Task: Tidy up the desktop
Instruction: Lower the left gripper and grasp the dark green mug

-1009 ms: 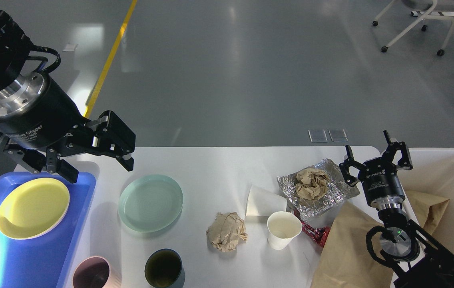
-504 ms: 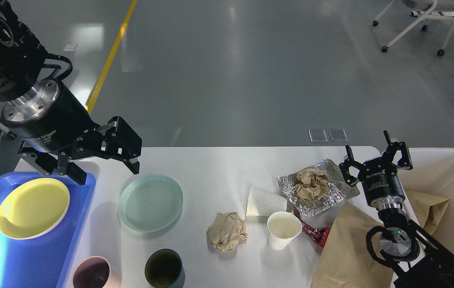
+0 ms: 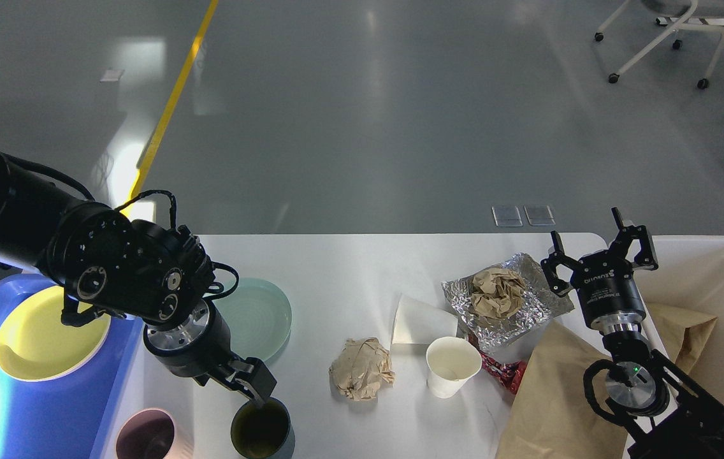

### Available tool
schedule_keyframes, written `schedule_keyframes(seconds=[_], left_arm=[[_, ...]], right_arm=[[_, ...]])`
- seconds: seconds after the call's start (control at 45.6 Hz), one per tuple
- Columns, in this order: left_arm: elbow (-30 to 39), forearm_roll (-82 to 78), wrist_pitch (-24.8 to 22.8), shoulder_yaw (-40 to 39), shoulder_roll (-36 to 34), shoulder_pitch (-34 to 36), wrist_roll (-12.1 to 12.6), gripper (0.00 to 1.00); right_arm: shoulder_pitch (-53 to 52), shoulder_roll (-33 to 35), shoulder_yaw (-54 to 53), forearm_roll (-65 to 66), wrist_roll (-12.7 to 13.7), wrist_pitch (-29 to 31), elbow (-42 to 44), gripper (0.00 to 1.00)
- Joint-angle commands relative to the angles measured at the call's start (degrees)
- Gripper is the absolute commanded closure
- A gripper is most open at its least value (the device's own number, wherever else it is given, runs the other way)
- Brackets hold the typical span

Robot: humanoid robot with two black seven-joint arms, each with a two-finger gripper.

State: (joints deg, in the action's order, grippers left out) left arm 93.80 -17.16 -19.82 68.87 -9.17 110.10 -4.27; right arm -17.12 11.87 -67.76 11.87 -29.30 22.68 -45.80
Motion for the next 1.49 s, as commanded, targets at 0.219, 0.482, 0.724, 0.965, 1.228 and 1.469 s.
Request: schedule_keyframes(seconds=[0.219,0.482,0.724,0.965,1.228,1.469], left_arm=[[-12.84,-2.26,2.59,-0.32,3.37,-14.03,0.14,0.07],[-14.78,-2.53,3.21,-0.49,4.78,-18.17,0.05,0.07],[-14.78,-3.93,4.26,-0.32,4.78,-18.52,0.14,0.30],[-14.78,-4.11,4.44,-0.32,4.78,-19.40,0.58,0.61],[-14.78,-3.67,3.82,-0.32,4.60,-19.31,2.60,0.94],[-14.69,-3.23,3.29,-0.32,4.34,-19.05,2.60,1.00]], right_arm=[[0.07,0.00,0.00,0.00,0.03,0.00,0.01,0.00],[0.07,0.00,0.00,0.00,-0.06,0.00,0.01,0.00],[-0.02,0.00,0.00,0.00,0.03,0.00,0.01,0.00],[0.07,0.00,0.00,0.00,0.03,0.00,0.01,0.00],[-0.02,0.00,0.00,0.00,0.03,0.00,0.01,0.00],[-0.02,0.00,0.00,0.00,0.03,0.00,0.01,0.00]])
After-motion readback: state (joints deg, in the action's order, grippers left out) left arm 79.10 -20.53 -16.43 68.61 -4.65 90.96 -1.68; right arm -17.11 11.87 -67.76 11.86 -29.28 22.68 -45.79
